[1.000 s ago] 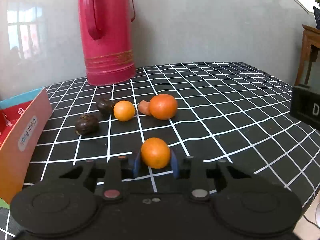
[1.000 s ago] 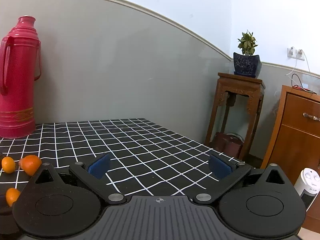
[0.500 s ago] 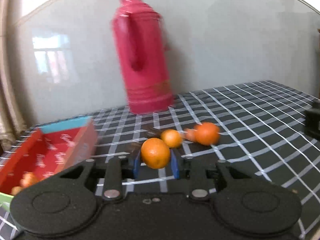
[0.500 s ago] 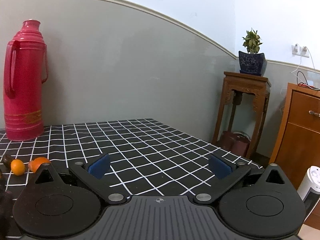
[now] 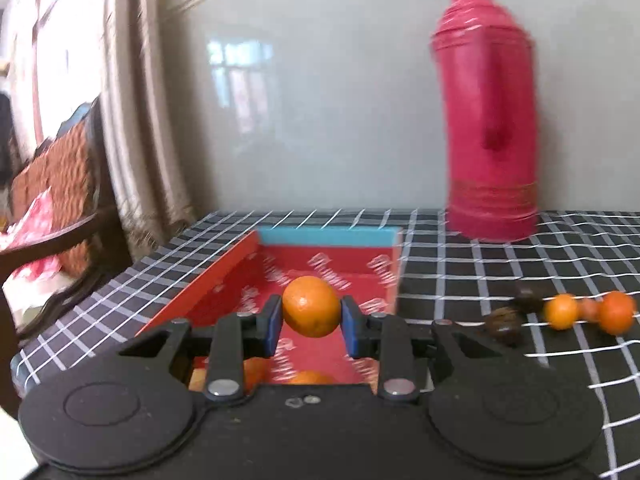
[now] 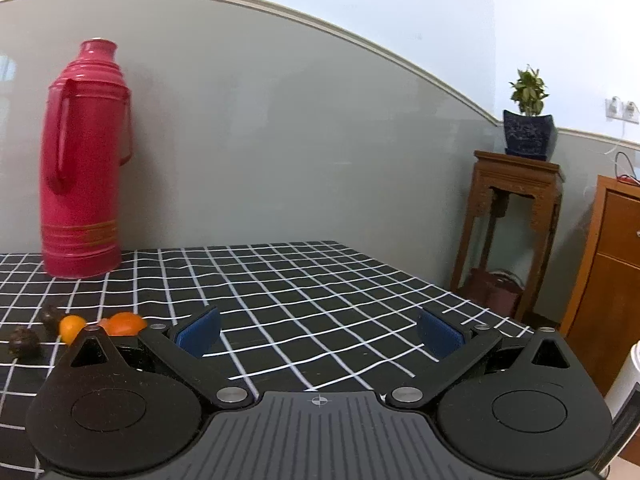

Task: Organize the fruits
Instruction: 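Carry the orange into the box and open the left tool, then reach the right tool to a dark mangosteen and close on it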

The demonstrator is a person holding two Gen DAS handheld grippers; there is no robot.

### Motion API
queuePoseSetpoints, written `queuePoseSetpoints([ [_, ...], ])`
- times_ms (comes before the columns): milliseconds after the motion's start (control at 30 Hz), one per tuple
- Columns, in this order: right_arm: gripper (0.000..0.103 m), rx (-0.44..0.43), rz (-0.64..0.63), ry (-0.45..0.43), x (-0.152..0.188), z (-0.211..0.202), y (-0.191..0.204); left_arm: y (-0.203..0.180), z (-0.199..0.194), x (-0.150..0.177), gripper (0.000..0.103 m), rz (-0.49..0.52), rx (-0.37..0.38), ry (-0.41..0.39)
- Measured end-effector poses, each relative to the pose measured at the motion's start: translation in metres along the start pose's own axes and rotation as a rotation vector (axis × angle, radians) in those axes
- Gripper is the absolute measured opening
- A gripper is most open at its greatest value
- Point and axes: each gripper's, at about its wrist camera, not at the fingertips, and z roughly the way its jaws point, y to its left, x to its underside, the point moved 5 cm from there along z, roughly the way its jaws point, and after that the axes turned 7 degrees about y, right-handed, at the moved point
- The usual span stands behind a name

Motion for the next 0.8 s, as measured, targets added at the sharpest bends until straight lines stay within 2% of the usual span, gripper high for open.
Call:
queuePoseSetpoints([
  [267, 0.103, -0.080, -0.035, 0.015, 0.004, -0.005, 0.026, 0.028, 0.023, 0.009, 0.024, -0.023, -0.026, 0.145],
  [333, 0.103, -0.100, -0.046, 0.015, 0.005, -0.007, 0.034, 0.029, 0.021, 0.012, 0.026, -0.024, -0.025, 0.154],
  [400, 0.103, -0.122, -0.055, 0.018, 0.006, -0.008, 0.041, 0.033, 0.018, 0.010, 0.032, -0.020, -0.030, 0.148],
  [433, 0.103, -0.132, -0.057, 0.020, 0.006, -0.009, 0.044, 0.035, 0.016, 0.010, 0.045, -0.020, -0.032, 0.141],
  [467, 0.103, -0.141, -0.059, 0.021, 0.006, -0.010, 0.048, 0.039, 0.014, 0.009, 0.070, -0.025, -0.032, 0.132],
  [500, 0.103, -0.149, -0.059, 0.022, 0.006, -0.011, 0.050, 0.040, 0.012, 0.007, 0.080, -0.035, -0.036, 0.120],
  [667, 0.103, -0.230, -0.061, 0.046, 0.007, -0.013, 0.064, 0.057, -0.006, 0.000, 0.084, -0.031, -0.064, 0.019],
  [800, 0.103, -0.312, -0.079, 0.083, 0.009, -0.015, 0.082, 0.074, -0.013, -0.002, 0.089, -0.037, -0.105, -0.004],
])
